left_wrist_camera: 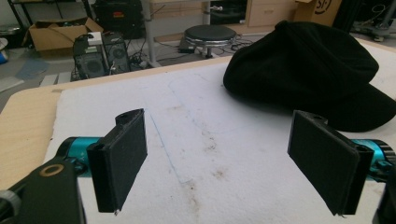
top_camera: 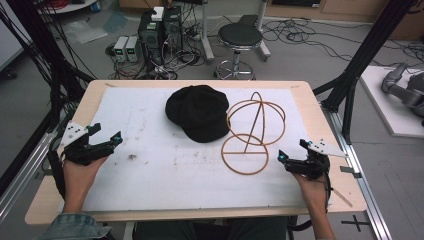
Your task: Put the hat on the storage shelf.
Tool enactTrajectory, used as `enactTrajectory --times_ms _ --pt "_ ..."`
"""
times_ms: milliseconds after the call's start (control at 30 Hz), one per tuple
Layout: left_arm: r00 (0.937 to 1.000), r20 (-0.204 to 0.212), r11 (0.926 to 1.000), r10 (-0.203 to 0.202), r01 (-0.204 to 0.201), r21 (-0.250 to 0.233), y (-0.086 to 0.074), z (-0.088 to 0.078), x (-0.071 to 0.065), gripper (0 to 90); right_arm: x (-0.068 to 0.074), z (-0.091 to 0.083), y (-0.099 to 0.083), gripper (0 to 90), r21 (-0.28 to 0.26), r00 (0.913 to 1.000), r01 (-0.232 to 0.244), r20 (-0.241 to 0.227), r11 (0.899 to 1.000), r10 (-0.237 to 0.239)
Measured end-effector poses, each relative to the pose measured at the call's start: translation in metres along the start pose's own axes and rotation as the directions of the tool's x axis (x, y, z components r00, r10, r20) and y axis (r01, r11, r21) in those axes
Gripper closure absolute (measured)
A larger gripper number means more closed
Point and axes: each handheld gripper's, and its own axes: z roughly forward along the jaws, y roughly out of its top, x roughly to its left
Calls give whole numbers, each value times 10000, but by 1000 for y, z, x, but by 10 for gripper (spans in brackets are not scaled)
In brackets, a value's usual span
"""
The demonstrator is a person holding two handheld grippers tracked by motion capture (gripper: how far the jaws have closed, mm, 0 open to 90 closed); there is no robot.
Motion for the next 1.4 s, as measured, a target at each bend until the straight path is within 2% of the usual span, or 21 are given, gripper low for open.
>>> enactTrajectory --times_ms 400,733,900,1067,1400 --pt "9993 361 10000 52 -51 -22 1 2 -4 206 0 1 0 54 42 9999 -25 110 10000 24" --pt "9977 660 9995 163 -144 -292 17 10 -7 214 2 -1 0 54 49 9999 76 109 10000 -77" --pt "9959 878 9988 201 -160 -469 26 21 -12 216 2 -1 0 54 59 9999 20 126 10000 -21" --pt "9919 1193 9975 427 -357 -602 40 37 -19 224 2 -1 -1 54 98 9999 20 128 9999 -22" --pt "9871 1592 9967 185 -57 -806 64 66 -21 221 0 -2 -2 54 165 9997 -70 231 9998 66"
